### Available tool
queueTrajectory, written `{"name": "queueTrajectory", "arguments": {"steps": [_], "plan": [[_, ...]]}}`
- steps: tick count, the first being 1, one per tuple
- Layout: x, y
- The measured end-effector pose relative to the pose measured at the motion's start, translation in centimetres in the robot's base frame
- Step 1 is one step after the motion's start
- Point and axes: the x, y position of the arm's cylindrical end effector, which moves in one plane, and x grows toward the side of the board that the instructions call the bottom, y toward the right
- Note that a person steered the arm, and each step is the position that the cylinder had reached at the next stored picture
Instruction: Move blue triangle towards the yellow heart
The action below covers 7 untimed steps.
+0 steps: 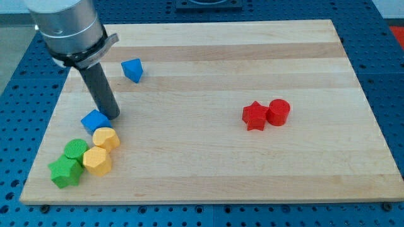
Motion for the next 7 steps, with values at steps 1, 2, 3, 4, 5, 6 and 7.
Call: {"name": "queueTrajectory", "arguments": {"steps": [1,2,3,4,5,6,7], "plan": [[1.4,-1.0],[2.0,-1.7],[-2.4,-0.8],[-7.8,-0.1],[-12.4,-2.7],[-12.4,-2.7],[-14.1,-1.6]]}}
